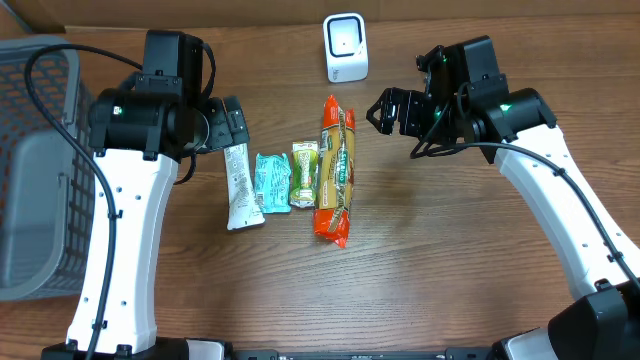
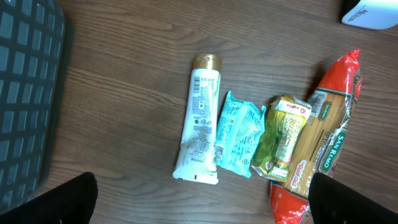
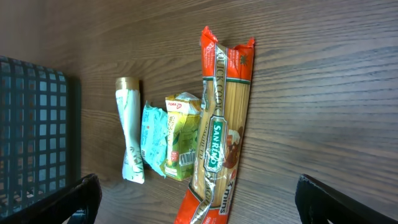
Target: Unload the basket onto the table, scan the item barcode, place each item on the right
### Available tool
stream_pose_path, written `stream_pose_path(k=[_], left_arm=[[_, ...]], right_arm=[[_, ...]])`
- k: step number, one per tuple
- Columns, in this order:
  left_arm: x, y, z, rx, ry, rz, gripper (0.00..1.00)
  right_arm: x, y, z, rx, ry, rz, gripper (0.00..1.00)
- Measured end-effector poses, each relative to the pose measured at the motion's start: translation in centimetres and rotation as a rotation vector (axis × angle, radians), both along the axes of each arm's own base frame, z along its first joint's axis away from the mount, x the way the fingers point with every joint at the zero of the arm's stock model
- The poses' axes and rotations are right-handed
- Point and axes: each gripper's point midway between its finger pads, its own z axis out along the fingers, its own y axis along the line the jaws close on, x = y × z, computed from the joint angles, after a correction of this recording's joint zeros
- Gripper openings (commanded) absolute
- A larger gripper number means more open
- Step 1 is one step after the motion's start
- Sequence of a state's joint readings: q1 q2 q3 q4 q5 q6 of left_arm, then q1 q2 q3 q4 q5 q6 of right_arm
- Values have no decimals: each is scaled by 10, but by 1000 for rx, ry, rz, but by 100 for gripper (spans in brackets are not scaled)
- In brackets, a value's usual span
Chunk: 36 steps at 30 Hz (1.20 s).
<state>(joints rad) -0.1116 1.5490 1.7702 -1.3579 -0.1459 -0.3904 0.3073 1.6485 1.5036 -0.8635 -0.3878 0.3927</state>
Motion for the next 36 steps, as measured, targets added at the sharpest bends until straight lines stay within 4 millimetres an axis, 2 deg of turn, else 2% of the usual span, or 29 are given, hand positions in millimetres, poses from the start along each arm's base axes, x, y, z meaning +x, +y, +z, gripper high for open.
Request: stream_pose_path(k=[10, 17, 22, 36], left_arm=[[0, 0, 0, 0, 0, 0, 99], [0, 0, 0, 0, 0, 0, 100], [0, 0, 0, 0, 0, 0, 100], [0, 0, 0, 0, 0, 0, 100]], right_arm=[[0, -10, -6, -42, 17, -31, 100], [11, -40, -8, -55, 24, -109, 100], [7, -62, -15, -74, 75, -157, 100], [-2, -66, -30, -106, 102, -121, 100]])
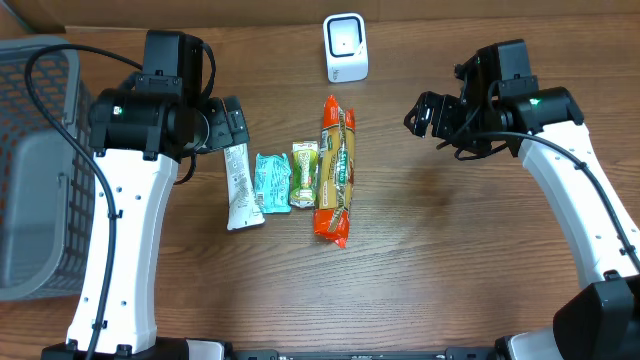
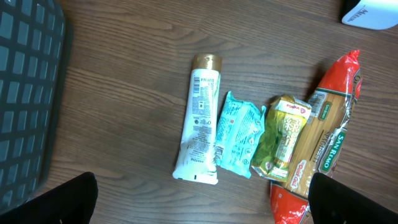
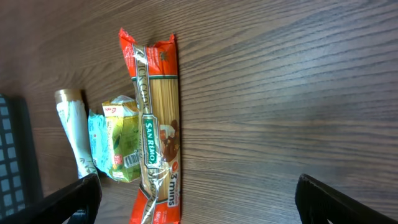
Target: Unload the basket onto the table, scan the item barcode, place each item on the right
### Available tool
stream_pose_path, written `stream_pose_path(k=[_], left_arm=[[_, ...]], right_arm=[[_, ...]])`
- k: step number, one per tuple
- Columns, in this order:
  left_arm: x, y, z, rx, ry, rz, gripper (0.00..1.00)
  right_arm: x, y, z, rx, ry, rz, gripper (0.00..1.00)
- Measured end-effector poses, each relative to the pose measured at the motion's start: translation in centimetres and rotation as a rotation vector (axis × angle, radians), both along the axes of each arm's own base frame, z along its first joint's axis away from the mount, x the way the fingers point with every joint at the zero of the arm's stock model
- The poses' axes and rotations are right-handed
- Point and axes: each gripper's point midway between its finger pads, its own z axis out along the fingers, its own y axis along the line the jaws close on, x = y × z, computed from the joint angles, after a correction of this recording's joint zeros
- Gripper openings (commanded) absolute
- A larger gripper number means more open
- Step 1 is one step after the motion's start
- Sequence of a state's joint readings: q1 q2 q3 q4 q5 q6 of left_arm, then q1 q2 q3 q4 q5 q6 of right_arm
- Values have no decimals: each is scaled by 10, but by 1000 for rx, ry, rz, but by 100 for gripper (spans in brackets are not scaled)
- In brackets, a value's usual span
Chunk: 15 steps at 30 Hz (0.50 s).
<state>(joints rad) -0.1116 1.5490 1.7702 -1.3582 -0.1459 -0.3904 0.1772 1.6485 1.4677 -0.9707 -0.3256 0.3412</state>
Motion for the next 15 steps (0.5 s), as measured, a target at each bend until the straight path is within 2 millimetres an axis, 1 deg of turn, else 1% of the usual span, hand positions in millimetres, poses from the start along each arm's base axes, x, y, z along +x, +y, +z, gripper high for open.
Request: stream_pose_path(k=[4, 10, 15], left_arm=[[0, 0, 0, 0, 0, 0, 100], [0, 0, 0, 0, 0, 0, 100], [0, 0, 0, 0, 0, 0, 100]], right_arm=[[-2, 0, -4, -7, 2, 12, 100], [-7, -1, -20, -16, 26, 20, 100], [-5, -1, -20, -14, 16, 24, 100]])
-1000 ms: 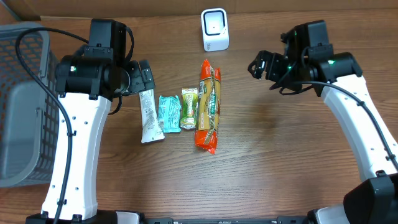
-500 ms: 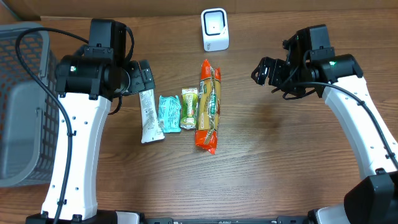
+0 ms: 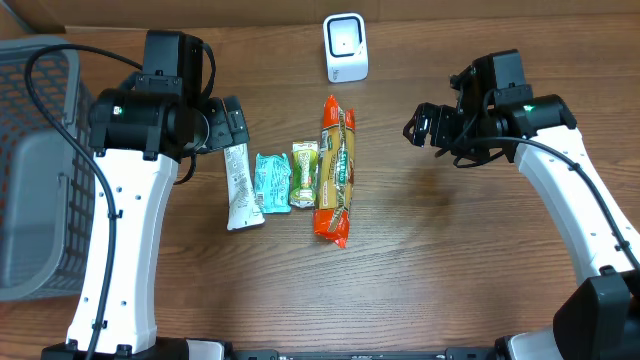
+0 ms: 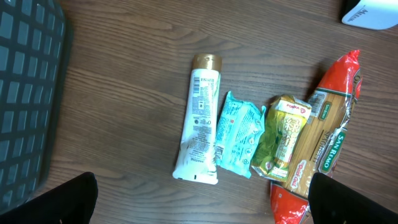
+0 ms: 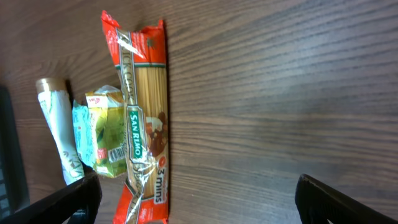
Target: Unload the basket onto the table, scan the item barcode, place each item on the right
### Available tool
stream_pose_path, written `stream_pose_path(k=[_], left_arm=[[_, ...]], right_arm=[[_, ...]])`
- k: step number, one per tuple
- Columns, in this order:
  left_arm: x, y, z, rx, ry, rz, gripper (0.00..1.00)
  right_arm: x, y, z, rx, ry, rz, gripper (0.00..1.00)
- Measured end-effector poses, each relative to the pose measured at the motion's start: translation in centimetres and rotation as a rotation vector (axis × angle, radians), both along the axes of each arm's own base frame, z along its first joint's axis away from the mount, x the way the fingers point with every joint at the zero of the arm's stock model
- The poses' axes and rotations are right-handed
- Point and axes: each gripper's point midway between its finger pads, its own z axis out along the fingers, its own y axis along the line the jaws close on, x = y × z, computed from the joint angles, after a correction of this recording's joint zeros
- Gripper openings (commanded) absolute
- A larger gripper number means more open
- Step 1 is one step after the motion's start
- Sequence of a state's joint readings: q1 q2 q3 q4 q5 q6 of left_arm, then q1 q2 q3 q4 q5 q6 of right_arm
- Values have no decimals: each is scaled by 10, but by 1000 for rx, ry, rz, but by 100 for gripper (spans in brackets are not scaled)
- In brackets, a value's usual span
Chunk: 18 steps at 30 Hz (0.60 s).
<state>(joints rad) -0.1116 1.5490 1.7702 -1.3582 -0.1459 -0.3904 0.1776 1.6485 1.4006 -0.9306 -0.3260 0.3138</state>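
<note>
Four items lie in a row mid-table: a white tube with a gold cap (image 3: 237,186), a teal packet (image 3: 271,182), a green-yellow packet (image 3: 304,174) and a red San Remo spaghetti pack (image 3: 336,171). The white scanner (image 3: 346,47) stands at the back. My left gripper (image 3: 232,125) hovers open just above the tube's cap, nothing between its fingers; the tube (image 4: 201,117) shows ahead in its wrist view. To the right of the spaghetti my right gripper (image 3: 422,124) hangs open and empty, with the pack (image 5: 142,118) at the left of its wrist view.
A grey mesh basket (image 3: 30,170) stands at the table's left edge. Bare wooden tabletop (image 3: 450,260) lies to the right of the row and in front of it.
My right gripper has shifted slightly, and the spaghetti pack sits a bit further left in its wrist view. The left arm and the items have not moved.
My right gripper hung open close to the right of the spaghetti pack's top end. Then it stood further right, away from the row, and it is still there now. The left gripper stayed open over the tube throughout.
</note>
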Motion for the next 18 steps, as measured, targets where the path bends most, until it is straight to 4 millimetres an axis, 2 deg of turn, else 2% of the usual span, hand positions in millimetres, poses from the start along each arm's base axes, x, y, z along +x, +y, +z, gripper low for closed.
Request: stream_pose_path(k=[14, 18], left_arm=[[0, 0, 0, 0, 0, 0, 99], [0, 0, 0, 0, 0, 0, 100]], right_arm=[[11, 5, 3, 24, -41, 8, 100], [17, 11, -11, 45, -19, 20, 100]])
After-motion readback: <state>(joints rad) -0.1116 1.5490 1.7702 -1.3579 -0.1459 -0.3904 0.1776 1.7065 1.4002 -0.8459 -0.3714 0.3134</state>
